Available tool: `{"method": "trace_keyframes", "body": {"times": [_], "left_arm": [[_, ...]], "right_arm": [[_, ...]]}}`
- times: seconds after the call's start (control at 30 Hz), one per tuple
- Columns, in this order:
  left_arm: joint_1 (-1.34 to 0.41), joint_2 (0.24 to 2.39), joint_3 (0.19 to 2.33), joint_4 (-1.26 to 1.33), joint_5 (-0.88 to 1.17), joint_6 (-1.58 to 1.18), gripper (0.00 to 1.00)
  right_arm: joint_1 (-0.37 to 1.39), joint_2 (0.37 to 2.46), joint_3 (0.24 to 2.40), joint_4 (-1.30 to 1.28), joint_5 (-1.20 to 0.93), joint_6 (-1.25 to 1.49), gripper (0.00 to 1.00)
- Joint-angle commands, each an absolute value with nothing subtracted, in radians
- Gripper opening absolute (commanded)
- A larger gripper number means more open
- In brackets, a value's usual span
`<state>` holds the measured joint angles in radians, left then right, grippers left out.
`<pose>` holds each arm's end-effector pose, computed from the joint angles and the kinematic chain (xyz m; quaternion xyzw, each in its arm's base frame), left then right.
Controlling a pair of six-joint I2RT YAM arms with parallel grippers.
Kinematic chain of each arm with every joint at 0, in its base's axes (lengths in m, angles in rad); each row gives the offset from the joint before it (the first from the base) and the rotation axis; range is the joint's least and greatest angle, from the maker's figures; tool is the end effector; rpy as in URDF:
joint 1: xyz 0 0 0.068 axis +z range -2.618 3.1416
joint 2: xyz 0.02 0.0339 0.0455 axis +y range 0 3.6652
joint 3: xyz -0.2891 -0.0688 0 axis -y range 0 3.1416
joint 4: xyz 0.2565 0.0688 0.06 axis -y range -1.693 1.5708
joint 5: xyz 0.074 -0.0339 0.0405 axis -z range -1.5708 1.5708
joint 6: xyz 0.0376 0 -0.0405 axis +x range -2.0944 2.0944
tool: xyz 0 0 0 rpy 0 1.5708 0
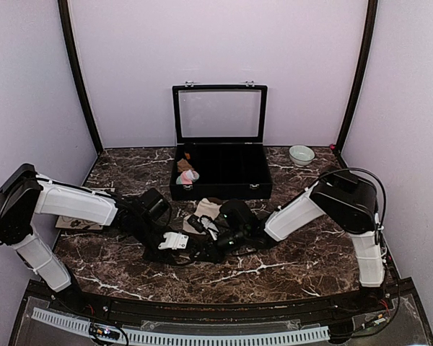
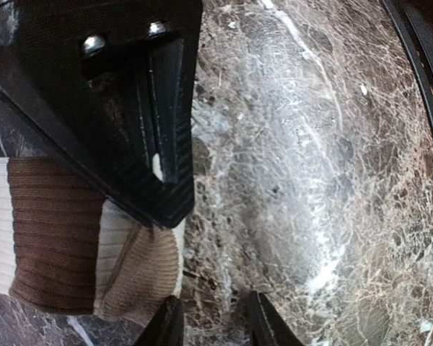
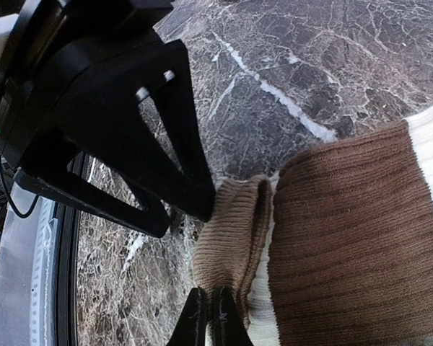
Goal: Roll the socks
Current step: Roll the sock at the center of the board.
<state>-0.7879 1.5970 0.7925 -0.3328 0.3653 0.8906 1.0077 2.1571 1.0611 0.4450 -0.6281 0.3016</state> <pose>0.1982 -0.2182 0.1603 0.7407 0.6125 -0.1663 0.2203 0.2128 0.3785 0.0903 -0.4233 0.7523 0.4766 0.1663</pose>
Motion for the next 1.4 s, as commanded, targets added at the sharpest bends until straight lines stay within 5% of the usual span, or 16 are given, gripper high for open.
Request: {"method": "trace_keyframes", "body": {"times": [0.0,0.3,0.9,1.37], "left_arm": [[-0.794,1.577,0.81,-0.301,0.329,0.899,0.34],[-0.798,1.506,0.874,-0.47,0.41,0.91,0.34],[-0.798,1.643,0.886,-0.358,0.319,0.938,0.36],[-0.798,1.522,0.862,-0.385,0.282,0.933,0.39]], "right_arm": [[1.003,2.249,0.99,0.098,-0.567,0.303,0.02],[0.994,2.244,0.998,0.073,-0.57,0.285,0.02],[0.992,2.244,0.982,0.1,-0.59,0.3,0.01],[0.989,2.255,0.982,0.117,-0.609,0.314,0.01]]}}
